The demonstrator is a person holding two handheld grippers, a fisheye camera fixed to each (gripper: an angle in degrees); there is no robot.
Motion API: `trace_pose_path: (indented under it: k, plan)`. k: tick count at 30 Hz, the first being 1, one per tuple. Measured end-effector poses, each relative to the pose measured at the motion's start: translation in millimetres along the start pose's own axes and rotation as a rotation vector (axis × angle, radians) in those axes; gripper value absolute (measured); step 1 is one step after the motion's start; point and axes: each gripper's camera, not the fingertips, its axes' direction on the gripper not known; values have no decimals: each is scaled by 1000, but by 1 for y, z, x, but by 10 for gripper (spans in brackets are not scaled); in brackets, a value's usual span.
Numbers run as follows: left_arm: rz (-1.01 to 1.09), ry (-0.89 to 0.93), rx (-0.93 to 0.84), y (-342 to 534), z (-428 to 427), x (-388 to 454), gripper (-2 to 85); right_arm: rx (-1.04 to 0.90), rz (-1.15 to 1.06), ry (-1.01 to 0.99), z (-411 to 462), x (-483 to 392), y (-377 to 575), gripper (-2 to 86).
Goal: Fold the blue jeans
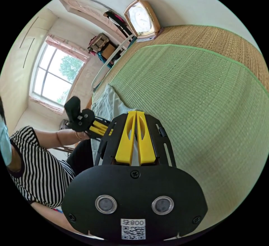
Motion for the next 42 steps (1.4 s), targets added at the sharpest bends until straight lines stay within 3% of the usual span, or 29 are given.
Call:
trace_pose_path:
  k: [9,16,24,29,34,42]
  plan:
    - [-86,-102,19,0,5,-21,0,-114,30,242,32,-36,84,1]
    - [-119,-122,26,2,4,-20,0,-73,34,307,31,-50,104,1]
    - [-175,-77,91,42,-28,-12,0,-39,67,307,9,-70,138,1]
    - [-211,-63,-28,77,-13,-6,1,-96,102,322,14,-86,178,1]
    - [-239,-20,71,95,-36,-1,1,-37,166,298,4,-93,196,1]
    - [-224,35,-95,150,-36,26,1,-97,123,213,24,-134,221,1]
